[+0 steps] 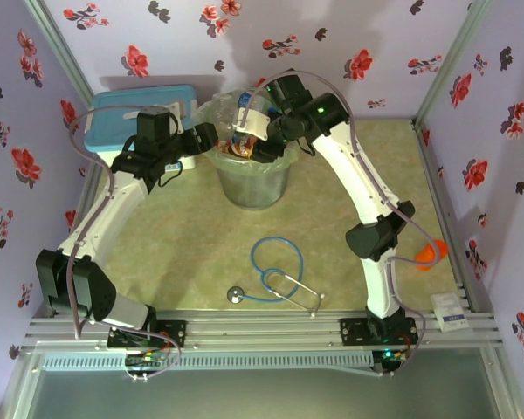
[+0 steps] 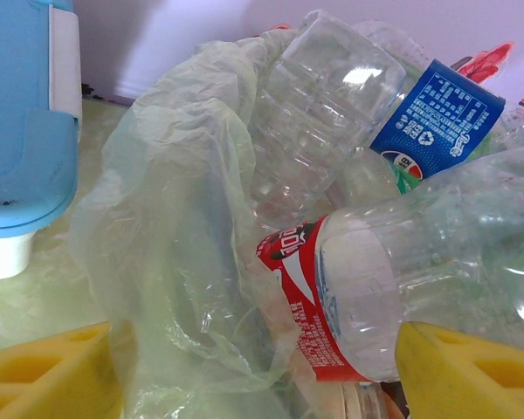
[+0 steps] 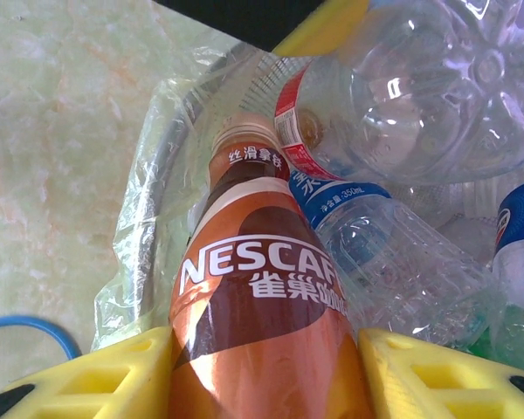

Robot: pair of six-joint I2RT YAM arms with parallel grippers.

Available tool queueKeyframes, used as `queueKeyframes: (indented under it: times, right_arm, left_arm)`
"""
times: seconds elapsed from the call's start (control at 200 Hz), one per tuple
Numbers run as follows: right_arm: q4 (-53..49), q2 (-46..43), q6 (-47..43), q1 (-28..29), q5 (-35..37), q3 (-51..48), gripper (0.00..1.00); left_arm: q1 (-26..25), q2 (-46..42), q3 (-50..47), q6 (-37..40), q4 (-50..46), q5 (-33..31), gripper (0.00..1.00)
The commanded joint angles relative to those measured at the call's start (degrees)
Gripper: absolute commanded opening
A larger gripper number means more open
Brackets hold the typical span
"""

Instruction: Put the plastic bottles in the bin

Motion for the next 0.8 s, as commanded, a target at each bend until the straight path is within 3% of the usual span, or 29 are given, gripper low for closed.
queueKeyframes:
  times: [0.0,0.155,0.32,0.395,0.6,0.795]
  right_arm:
    - [0.8,0.9,3.4,0.6,-3.5,-1.4,0.59]
    - [6.8,-3.3,8.2,0.5,-1.9,-2.7,0.66]
    - [14.5,-8.6,11.3,-0.1,1.7,-8.9,0.89]
    - [16.3,-10.5,12.9,-1.1,2.4,-10.5,0.9]
    - [26.4,-18.5,21.5,-4.8,2.3,-22.1,0.8]
    - [30.0,-21.7,27.2,-5.5,0.9,-31.2,0.59]
  left_arm:
    - [-0.4,0.8,2.2,0.4,0.5,0.9,0.78]
    - [-0.4,0.8,2.5,0.3,0.8,0.9,0.78]
    - [-0.5,0.8,2.6,0.0,0.9,0.9,0.78]
    - [-0.5,0.7,2.7,-0.1,0.8,0.8,0.78]
    - [-0.5,0.6,2.8,-0.3,0.9,0.8,0.78]
    - [-0.8,2.1,3.8,-0.6,1.1,0.8,0.77]
